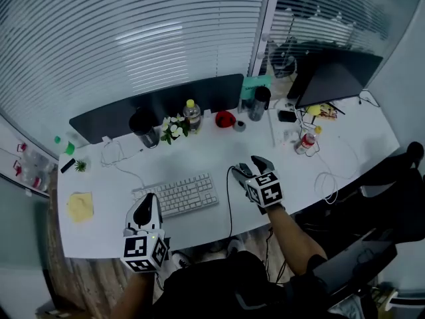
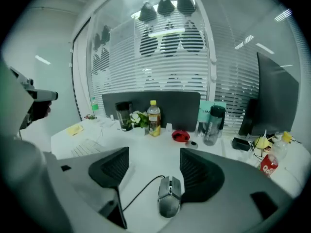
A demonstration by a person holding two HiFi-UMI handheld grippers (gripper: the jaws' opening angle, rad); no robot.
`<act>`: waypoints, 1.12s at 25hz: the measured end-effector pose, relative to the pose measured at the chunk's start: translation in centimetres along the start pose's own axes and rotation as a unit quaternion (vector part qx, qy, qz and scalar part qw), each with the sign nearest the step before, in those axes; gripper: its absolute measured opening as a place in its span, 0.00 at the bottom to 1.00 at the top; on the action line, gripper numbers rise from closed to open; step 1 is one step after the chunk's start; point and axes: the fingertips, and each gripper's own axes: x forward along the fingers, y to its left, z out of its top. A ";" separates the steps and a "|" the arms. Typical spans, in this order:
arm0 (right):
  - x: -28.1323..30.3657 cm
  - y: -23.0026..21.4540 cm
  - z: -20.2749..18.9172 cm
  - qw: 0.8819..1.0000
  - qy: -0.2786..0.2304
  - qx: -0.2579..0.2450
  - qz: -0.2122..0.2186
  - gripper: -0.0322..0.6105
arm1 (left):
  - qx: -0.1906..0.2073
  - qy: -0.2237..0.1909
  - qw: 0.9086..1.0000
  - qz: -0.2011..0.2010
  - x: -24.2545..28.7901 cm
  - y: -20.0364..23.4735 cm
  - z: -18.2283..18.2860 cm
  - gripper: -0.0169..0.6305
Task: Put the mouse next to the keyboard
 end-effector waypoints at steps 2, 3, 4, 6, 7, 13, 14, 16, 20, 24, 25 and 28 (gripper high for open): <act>-1.9 1.1 2.2 1.000 -0.024 -0.005 0.002 0.55 | 0.009 -0.010 1.000 -0.010 -0.2 0.1 1.0 0.08; -2.9 1.7 3.2 0.999 -0.036 -0.008 0.002 0.55 | 0.013 -0.014 1.000 -0.014 -0.3 0.2 1.5 0.08; -4.0 2.2 4.2 0.999 -0.048 -0.010 0.002 0.54 | 0.016 -0.019 1.000 -0.018 -0.4 0.3 1.9 0.08; -6.0 3.3 6.2 0.997 -0.072 -0.014 0.004 0.51 | 0.020 -0.027 0.999 -0.023 -0.6 0.5 2.9 0.08; -7.1 3.8 7.1 0.996 -0.083 -0.016 0.005 0.48 | 0.021 -0.031 0.999 -0.026 -0.7 0.6 3.4 0.08; -13.1 6.1 11.0 0.988 -0.151 -0.012 0.000 0.32 | 0.028 -0.055 0.997 -0.039 -2.1 0.8 6.3 0.08; -13.9 6.5 11.8 0.987 -0.162 -0.010 0.002 0.30 | 0.033 -0.059 0.997 -0.041 -2.3 0.7 6.9 0.08; -15.3 7.2 13.0 0.983 -0.181 -0.005 0.008 0.29 | 0.042 -0.065 0.996 -0.047 -2.7 0.4 7.9 0.08; -17.3 8.4 14.8 0.979 -0.202 -0.011 0.016 0.20 | 0.038 -0.086 0.994 -0.060 -4.1 -0.4 9.3 0.07; -18.0 8.7 15.4 0.980 -0.198 -0.020 0.015 0.18 | -0.002 -0.097 0.991 -0.096 -5.1 -1.3 10.3 0.07; -18.0 8.7 15.5 0.980 -0.197 -0.020 0.014 0.15 | -0.005 -0.093 0.991 -0.099 -5.2 -1.4 10.4 0.07; -18.3 8.8 15.6 0.979 -0.201 -0.016 0.012 0.06 | 0.010 -0.095 0.992 -0.088 -5.7 -1.4 10.6 0.07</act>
